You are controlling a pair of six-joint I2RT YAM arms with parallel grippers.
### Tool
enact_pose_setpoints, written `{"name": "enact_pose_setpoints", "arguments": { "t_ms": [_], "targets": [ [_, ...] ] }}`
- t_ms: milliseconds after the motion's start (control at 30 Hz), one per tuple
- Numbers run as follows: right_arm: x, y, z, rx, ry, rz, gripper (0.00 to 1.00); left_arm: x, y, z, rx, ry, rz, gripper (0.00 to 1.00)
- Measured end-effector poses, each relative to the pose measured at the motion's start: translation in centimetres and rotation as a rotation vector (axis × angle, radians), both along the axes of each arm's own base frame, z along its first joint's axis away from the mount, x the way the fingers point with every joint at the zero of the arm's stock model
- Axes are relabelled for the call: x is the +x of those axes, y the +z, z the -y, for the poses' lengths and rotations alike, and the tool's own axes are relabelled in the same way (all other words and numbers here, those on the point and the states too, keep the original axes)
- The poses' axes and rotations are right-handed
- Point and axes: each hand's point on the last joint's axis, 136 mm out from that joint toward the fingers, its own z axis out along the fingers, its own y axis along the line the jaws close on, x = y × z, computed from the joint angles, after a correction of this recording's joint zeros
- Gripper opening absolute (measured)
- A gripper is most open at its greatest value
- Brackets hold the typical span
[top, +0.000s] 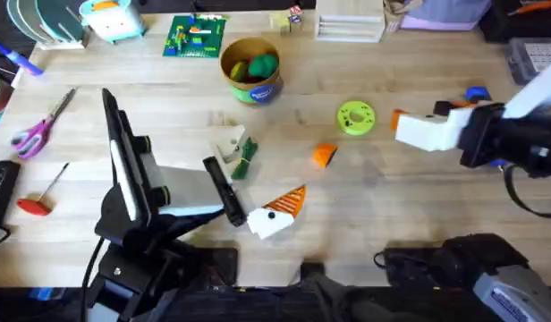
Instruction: Pick up the gripper from the table and insert it into the empty holder that is missing its gripper. Then pick up a screw, insert it into the mounting hole, and use the screwdriver to tighten it. Finally, clean up the table by picking up the vegetable and placing it into the bucket.
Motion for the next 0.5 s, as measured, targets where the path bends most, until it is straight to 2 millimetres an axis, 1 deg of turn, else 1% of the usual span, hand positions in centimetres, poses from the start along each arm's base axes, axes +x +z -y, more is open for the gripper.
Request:
{"name": "enact_pose_setpoints", "arguments": {
  "t_ms": [133, 267, 400, 500],
  "targets": [
    [-0.3, -1.8, -3.0, -0.032, 0.156, -0.119, 0.994, 0.0, 0.0, 0.0, 0.000, 0.000, 0.000, 0.993],
    [-1.3, -3.8, -6.1, -0.085, 0.330, -0.204, 0.994, 0.0, 0.0, 0.0, 0.000, 0.000, 0.000, 0.993],
    [-1.7, -5.6, -7.8, -0.122, 0.425, -0.261, 0.993, 0.0, 0.0, 0.0, 0.000, 0.000, 0.000, 0.993],
    [-0.9, -6.4, -8.7, -0.101, 0.435, -0.291, 0.993, 0.0, 0.0, 0.0, 0.000, 0.000, 0.000, 0.993]
  ]
}}
